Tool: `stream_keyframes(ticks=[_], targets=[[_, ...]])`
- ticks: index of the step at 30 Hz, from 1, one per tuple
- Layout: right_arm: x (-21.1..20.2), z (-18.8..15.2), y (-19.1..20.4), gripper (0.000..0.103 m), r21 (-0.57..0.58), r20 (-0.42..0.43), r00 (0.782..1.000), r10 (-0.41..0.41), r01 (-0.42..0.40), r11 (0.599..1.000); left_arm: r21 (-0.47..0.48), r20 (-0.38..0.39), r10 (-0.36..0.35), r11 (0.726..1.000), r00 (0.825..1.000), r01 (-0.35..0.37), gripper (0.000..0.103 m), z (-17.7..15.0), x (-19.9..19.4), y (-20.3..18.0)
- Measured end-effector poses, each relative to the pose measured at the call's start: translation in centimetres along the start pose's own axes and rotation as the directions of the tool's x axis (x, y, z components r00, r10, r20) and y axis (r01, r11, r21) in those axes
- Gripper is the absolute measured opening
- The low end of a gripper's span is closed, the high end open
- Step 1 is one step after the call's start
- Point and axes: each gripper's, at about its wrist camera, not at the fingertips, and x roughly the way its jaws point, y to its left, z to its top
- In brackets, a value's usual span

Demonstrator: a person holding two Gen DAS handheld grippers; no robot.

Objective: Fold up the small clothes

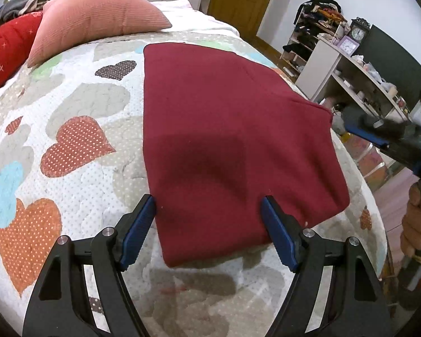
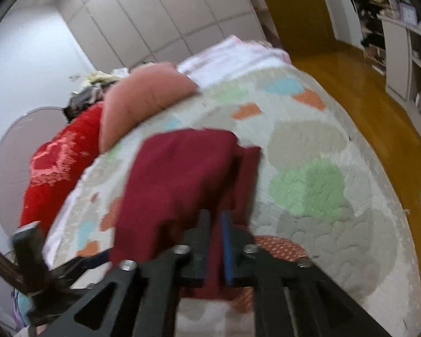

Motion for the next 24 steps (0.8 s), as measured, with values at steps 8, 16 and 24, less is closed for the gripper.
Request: stream_keyframes(ticks=[8, 16, 24], targets=[[4.3, -0.4, 4.0, 0.019, -0.054, -0.099, 0.992, 0.074, -0.079, 0.995, 0.006, -0.002, 0.006, 1.000, 1.000, -0.006, 0.077, 0.3, -0.5, -0.5], [6.5, -1.7, -0.6, 0.015, -0.001, -0.119, 0.993, -0.003, 0.003, 1.000, -0.013, -0.039, 0.022, 1.000, 0.999, -0.022, 0.077, 0.3, 1.5, 0.1], [0.1, -0.8, 1.5, 0.020, -0.019, -0.015, 1.000, 0.011, -0.012, 1.000, -0.028, 0.066, 0.028, 0.999, 0.997, -0.027, 0.077, 1.6, -1.3, 0.3]])
